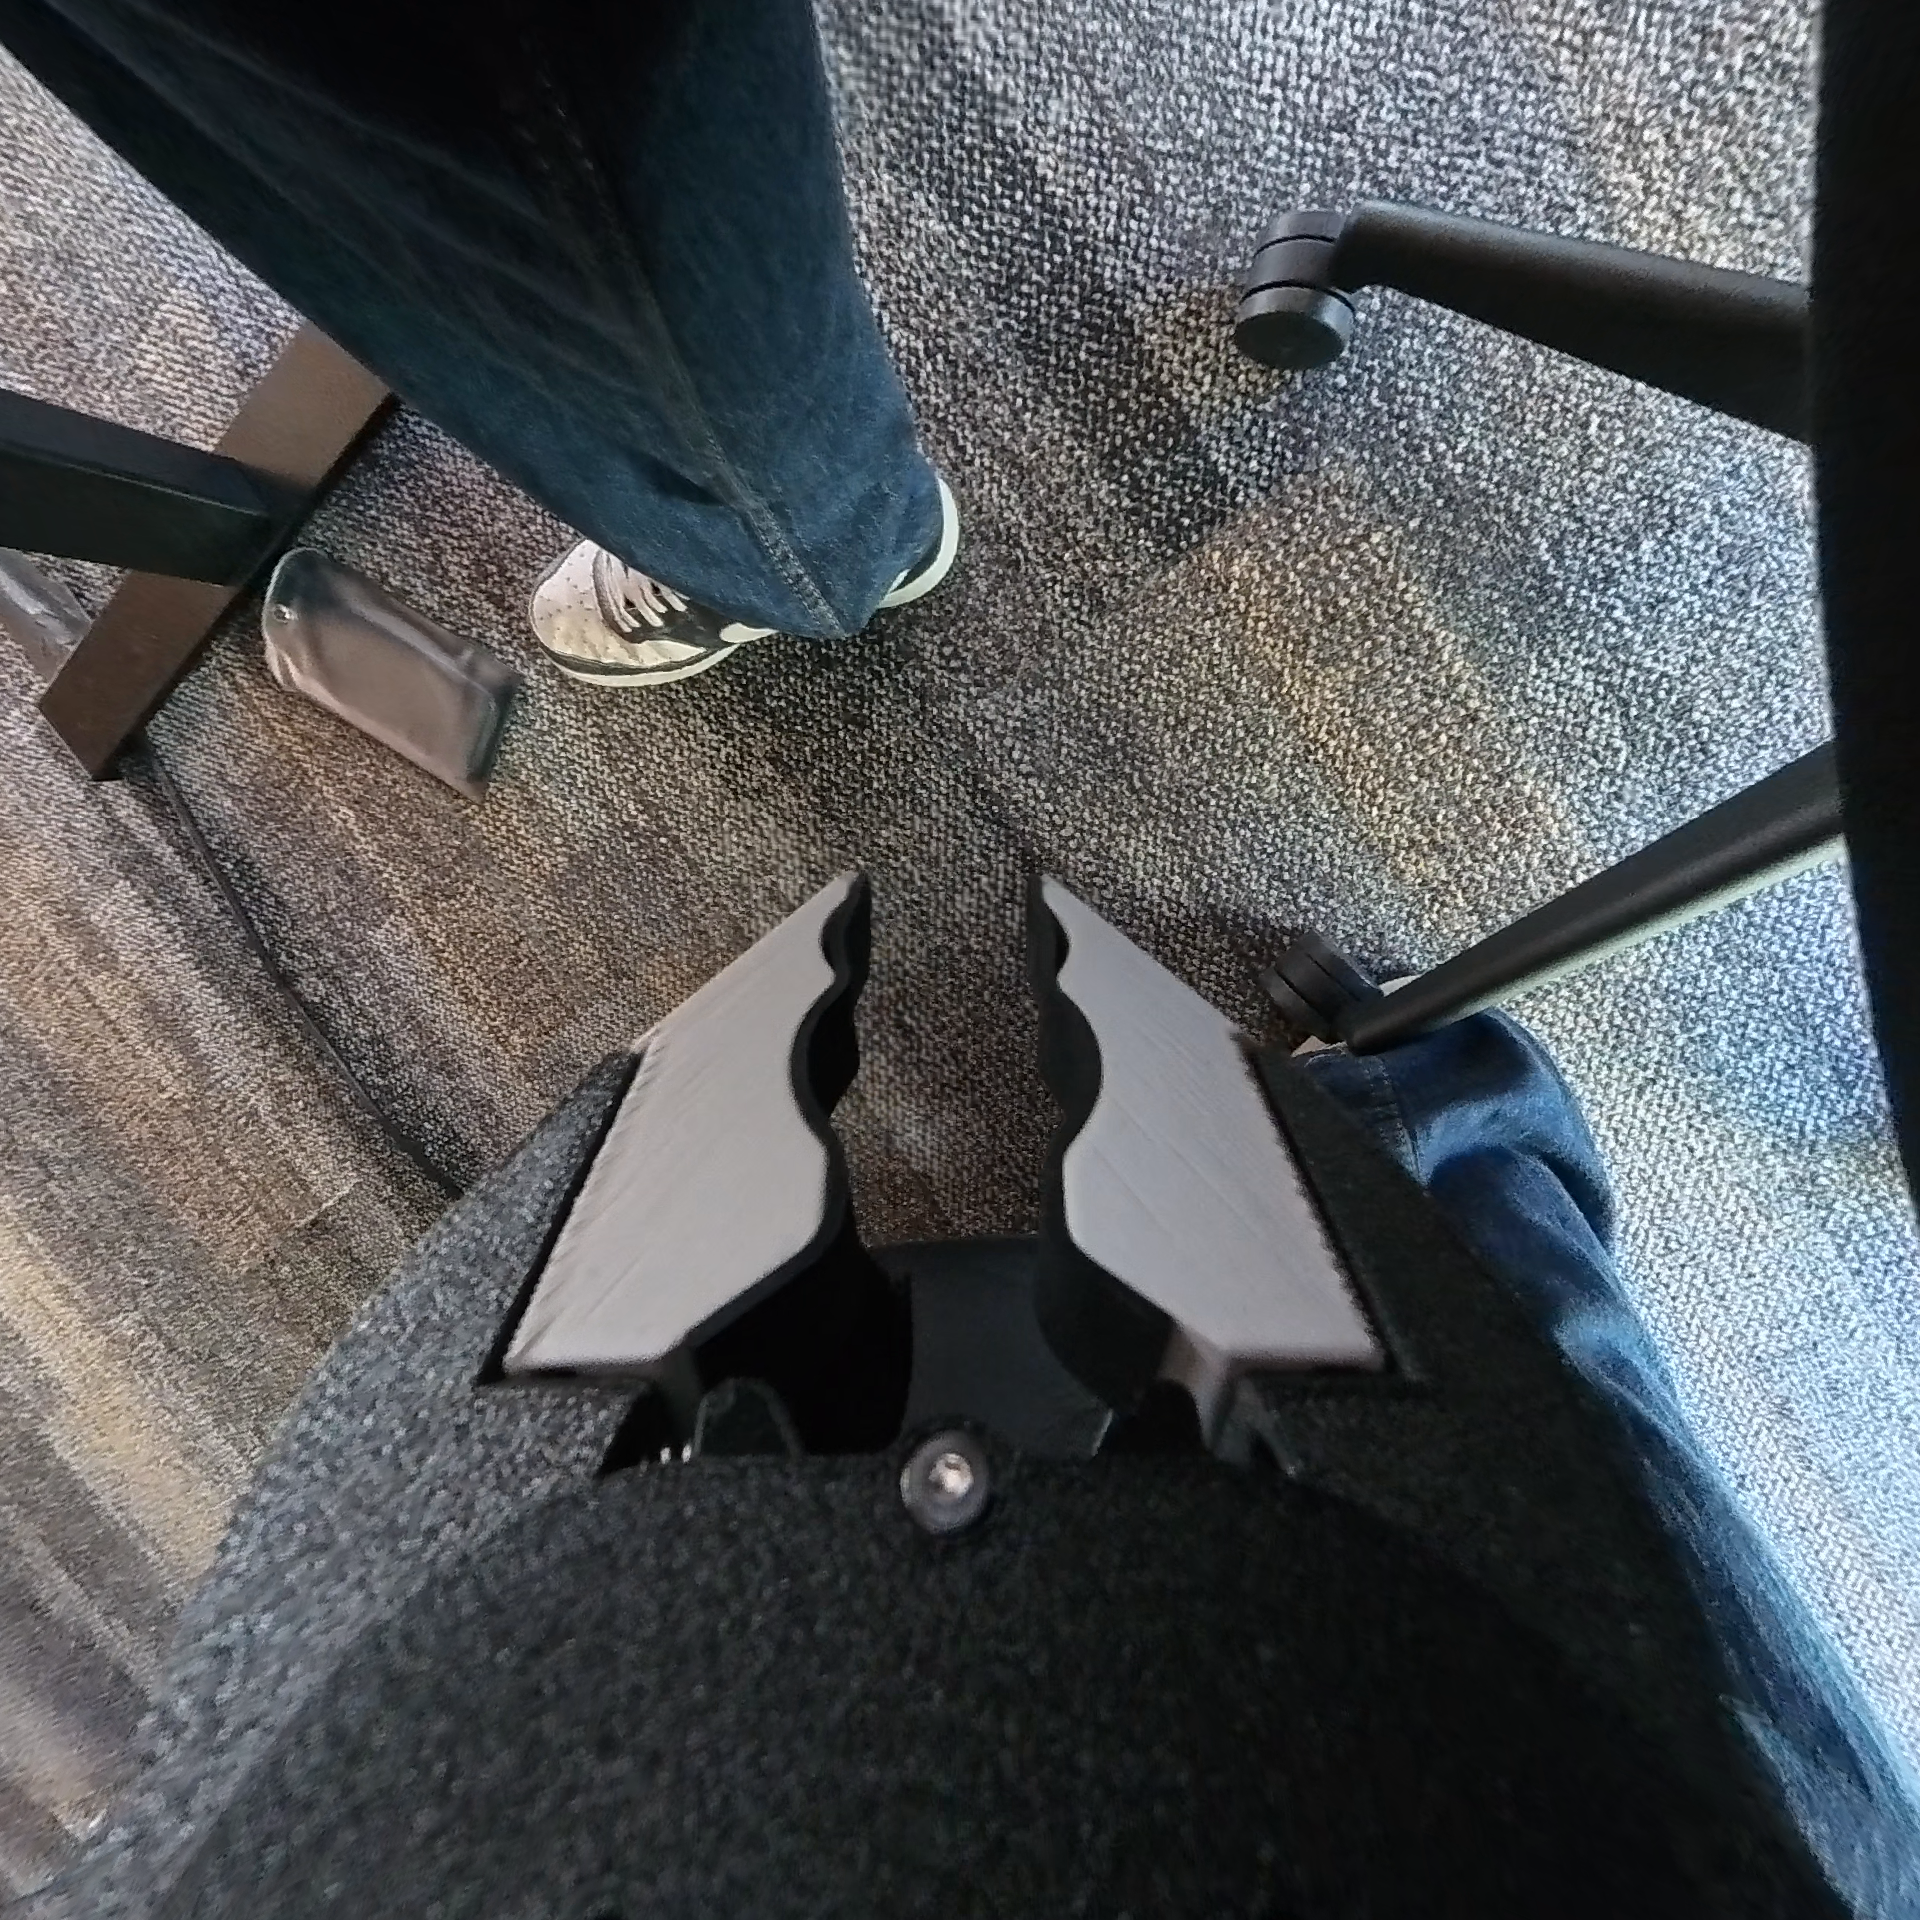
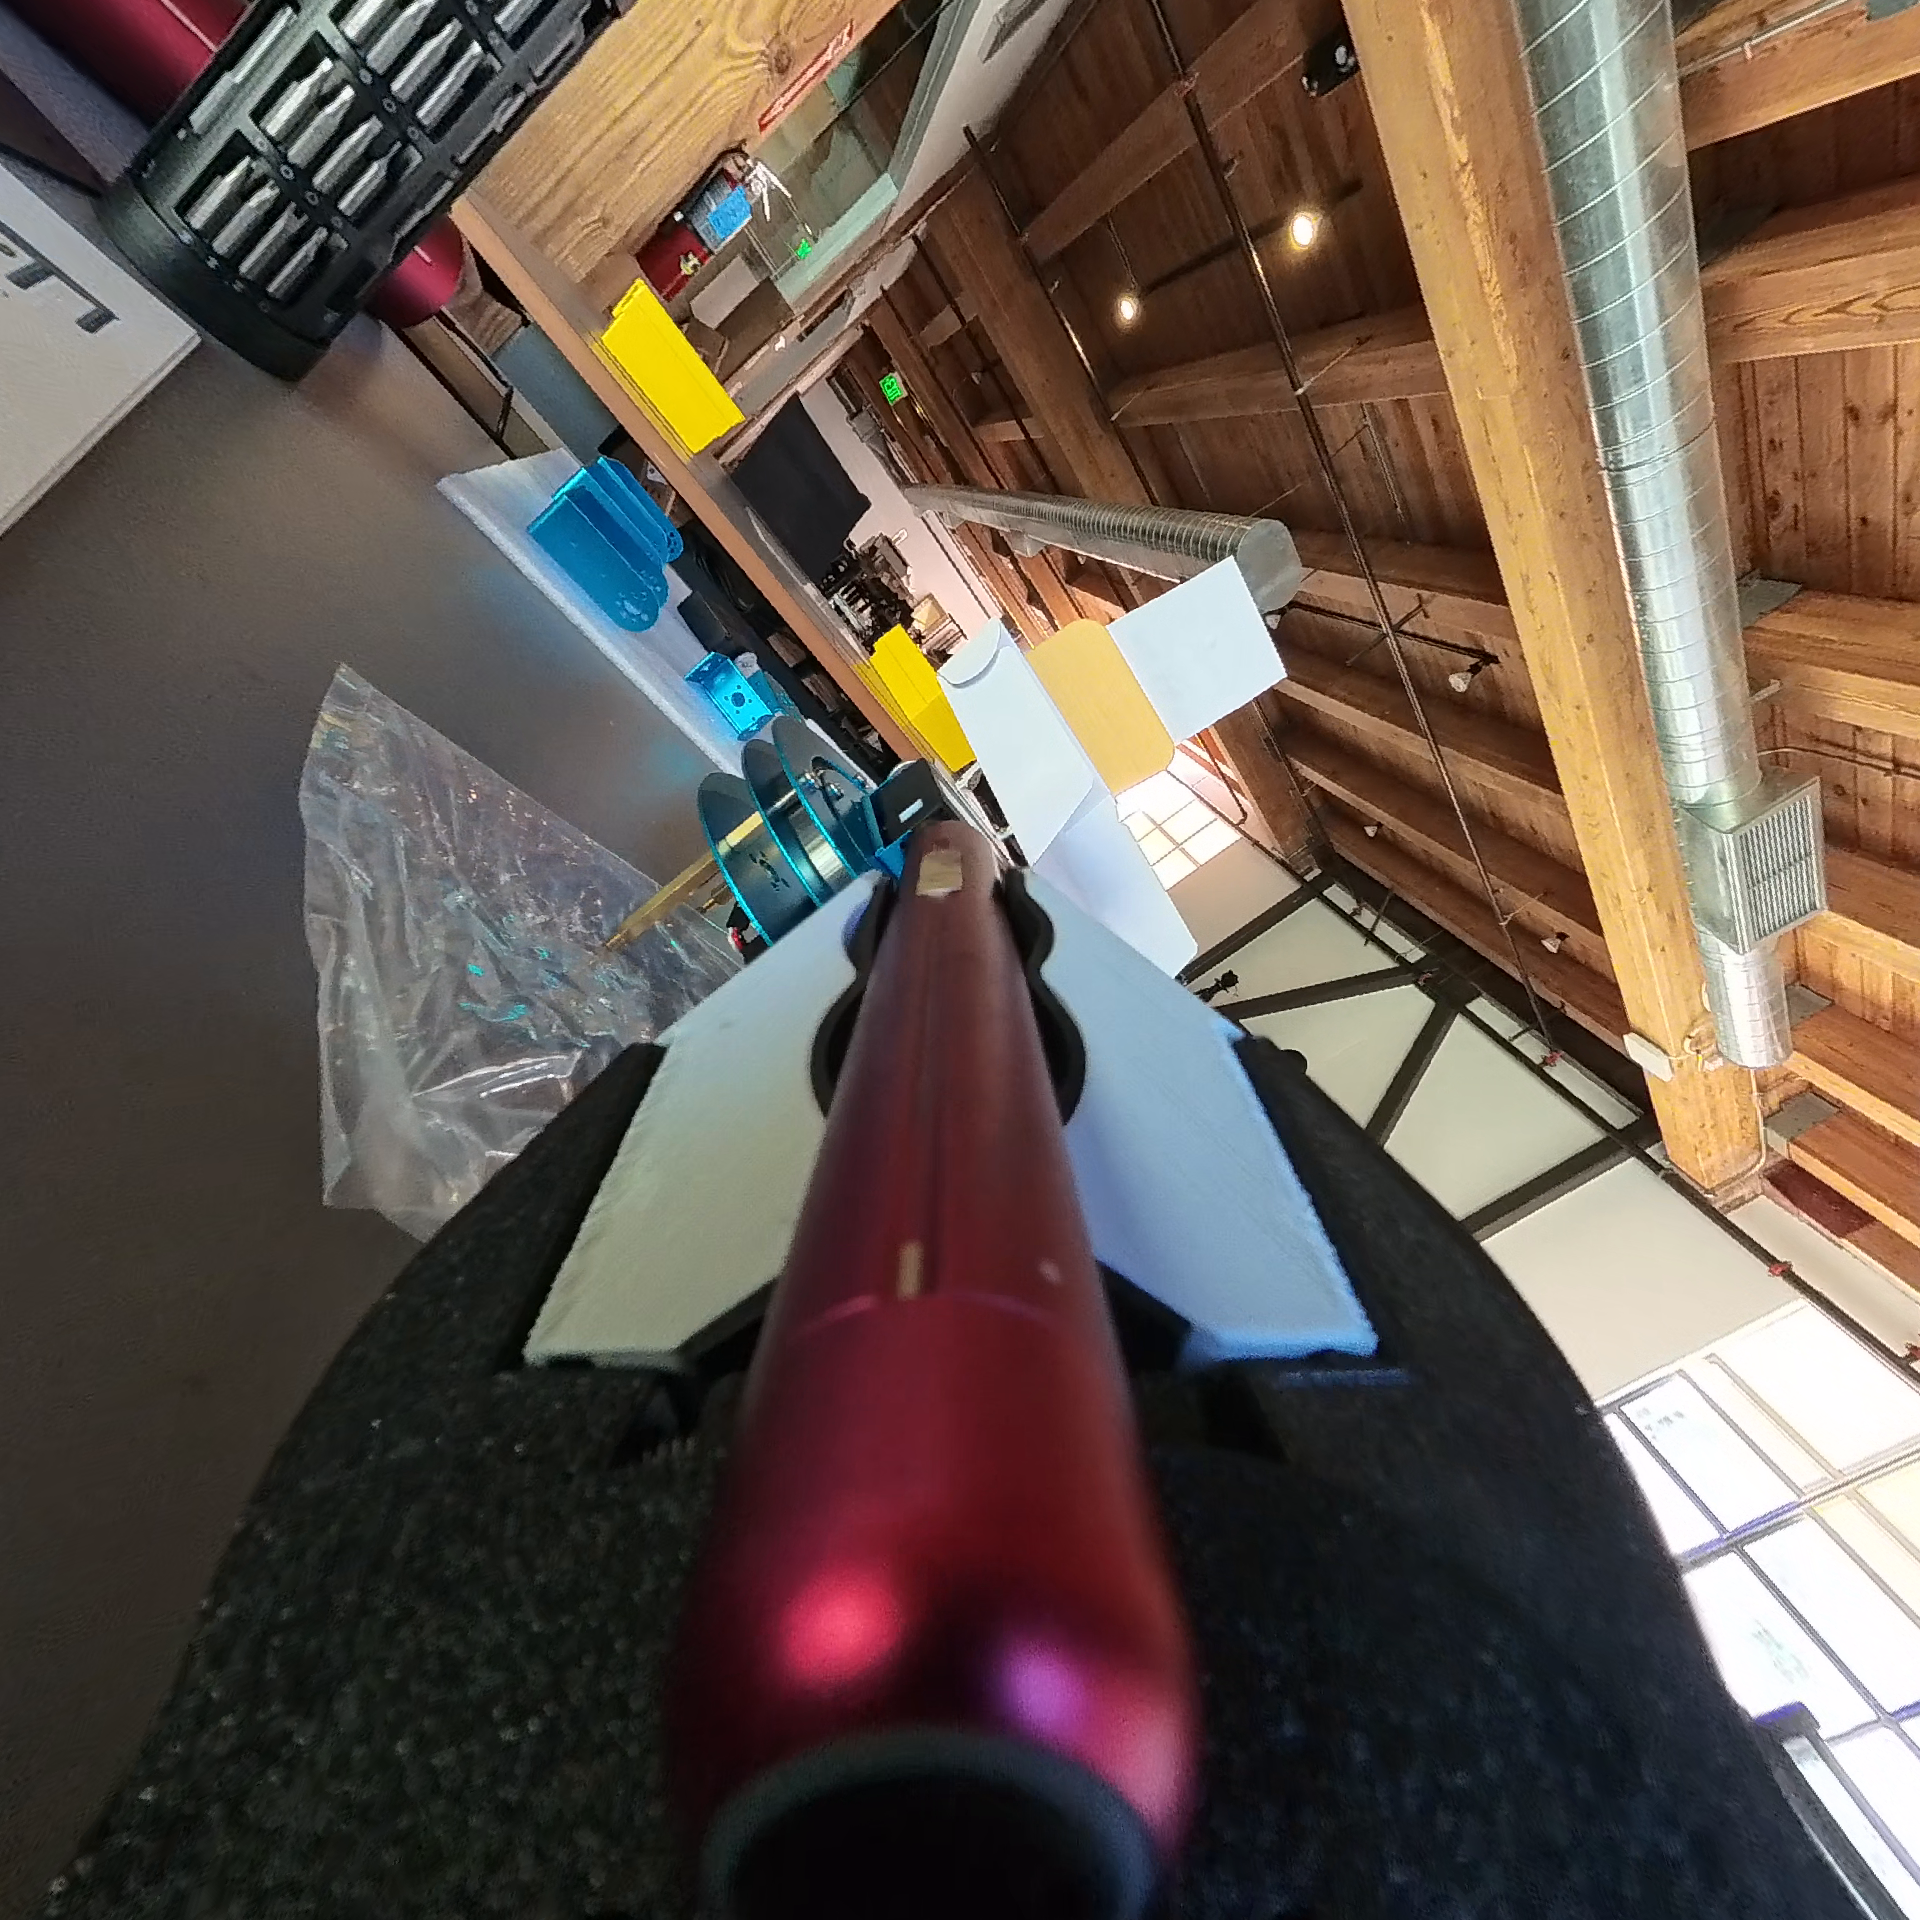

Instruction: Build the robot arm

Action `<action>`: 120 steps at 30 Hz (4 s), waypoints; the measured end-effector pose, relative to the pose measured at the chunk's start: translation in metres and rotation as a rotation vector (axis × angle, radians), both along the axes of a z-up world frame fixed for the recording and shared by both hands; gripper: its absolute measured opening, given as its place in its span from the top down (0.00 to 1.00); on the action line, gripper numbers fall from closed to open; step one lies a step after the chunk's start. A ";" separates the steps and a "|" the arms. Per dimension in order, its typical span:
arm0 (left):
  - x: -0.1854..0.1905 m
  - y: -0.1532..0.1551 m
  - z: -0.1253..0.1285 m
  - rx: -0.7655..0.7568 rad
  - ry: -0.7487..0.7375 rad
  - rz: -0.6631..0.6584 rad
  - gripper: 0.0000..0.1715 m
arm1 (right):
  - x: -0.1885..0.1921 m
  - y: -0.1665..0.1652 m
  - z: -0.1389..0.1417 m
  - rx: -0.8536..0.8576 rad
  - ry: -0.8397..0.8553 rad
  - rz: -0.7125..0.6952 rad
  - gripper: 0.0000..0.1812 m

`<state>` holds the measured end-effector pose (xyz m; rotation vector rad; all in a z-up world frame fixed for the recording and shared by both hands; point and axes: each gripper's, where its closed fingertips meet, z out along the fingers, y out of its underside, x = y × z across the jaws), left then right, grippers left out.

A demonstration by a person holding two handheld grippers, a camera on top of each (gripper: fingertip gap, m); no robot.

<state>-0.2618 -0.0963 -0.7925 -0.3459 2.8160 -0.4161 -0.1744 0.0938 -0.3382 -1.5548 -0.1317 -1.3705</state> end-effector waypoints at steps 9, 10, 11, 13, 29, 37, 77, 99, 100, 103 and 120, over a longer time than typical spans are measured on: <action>0.012 0.001 0.010 -0.002 -0.025 0.009 0.84 | 0.001 -0.001 0.002 0.007 -0.007 -0.014 0.89; 0.012 0.002 0.009 0.002 -0.025 0.010 0.84 | 0.001 -0.001 0.002 0.007 -0.008 -0.013 0.89; 0.012 0.003 0.009 0.007 -0.026 0.010 0.84 | 0.000 -0.001 0.002 0.006 -0.008 -0.011 0.89; 0.013 0.003 0.009 0.016 -0.032 0.006 0.84 | 0.000 -0.001 0.001 0.003 -0.009 -0.010 0.89; 0.012 0.003 0.008 0.024 -0.027 -0.003 0.84 | -0.001 0.000 0.001 -0.003 -0.013 -0.004 0.89; 0.012 0.002 0.007 0.031 -0.028 -0.007 0.83 | -0.002 0.001 0.001 -0.004 -0.015 0.000 0.89; -0.005 -0.015 -0.027 0.132 0.070 -0.105 0.83 | 0.006 -0.001 -0.007 0.000 0.091 0.027 0.89; 0.022 0.015 -0.019 0.021 0.089 -0.018 0.83 | 0.000 0.001 -0.002 0.009 0.056 0.029 0.89; 0.025 0.028 -0.023 0.039 0.093 0.000 0.83 | 0.000 0.002 -0.003 -0.004 0.047 0.027 0.89; 0.029 0.056 -0.037 0.075 0.116 0.049 0.83 | -0.002 0.003 -0.003 -0.010 0.033 0.028 0.89; 0.012 0.055 -0.027 0.070 0.111 0.082 0.83 | -0.001 0.000 0.000 0.001 0.009 0.005 0.89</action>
